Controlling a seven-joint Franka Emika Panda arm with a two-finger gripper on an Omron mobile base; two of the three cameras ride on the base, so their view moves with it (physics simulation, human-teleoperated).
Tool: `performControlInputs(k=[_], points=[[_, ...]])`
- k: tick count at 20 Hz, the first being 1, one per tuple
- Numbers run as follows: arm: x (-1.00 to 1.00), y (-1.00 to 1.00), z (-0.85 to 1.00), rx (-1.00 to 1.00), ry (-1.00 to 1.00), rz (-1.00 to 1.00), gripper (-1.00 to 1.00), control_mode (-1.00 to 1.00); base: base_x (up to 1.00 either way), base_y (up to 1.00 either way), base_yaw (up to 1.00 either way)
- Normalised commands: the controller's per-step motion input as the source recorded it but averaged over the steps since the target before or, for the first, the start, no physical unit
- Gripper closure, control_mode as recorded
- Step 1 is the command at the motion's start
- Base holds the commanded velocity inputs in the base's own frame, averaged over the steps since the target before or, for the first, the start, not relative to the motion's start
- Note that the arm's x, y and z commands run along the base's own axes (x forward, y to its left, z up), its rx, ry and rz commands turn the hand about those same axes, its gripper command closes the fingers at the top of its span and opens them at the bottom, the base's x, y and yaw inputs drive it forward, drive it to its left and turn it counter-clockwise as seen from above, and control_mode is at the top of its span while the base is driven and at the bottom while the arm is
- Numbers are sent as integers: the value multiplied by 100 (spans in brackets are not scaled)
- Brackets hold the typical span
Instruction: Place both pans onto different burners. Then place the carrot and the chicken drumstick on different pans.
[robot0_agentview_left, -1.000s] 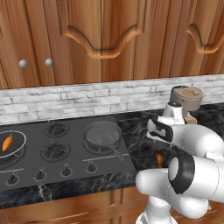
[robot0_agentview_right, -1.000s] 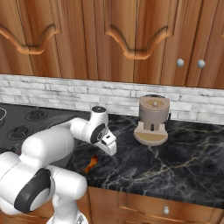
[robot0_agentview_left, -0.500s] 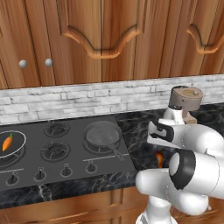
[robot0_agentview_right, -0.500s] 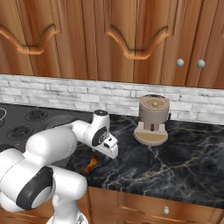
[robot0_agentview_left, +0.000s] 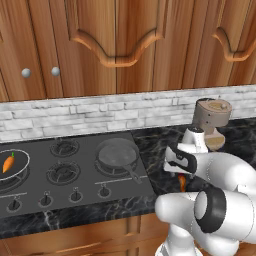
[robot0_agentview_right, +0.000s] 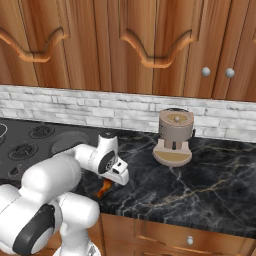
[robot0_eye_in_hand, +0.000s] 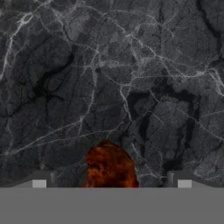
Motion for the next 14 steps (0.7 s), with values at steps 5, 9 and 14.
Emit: performControlInputs(k=[5, 9, 14], points=[[0, 0, -28, 0, -2, 6, -100, -100, 0, 0, 0], [0, 0, -27, 0, 0, 6, -100, -100, 0, 0, 0], [-9, 4, -18, 0, 0, 5, -100, -100, 0, 0, 0]])
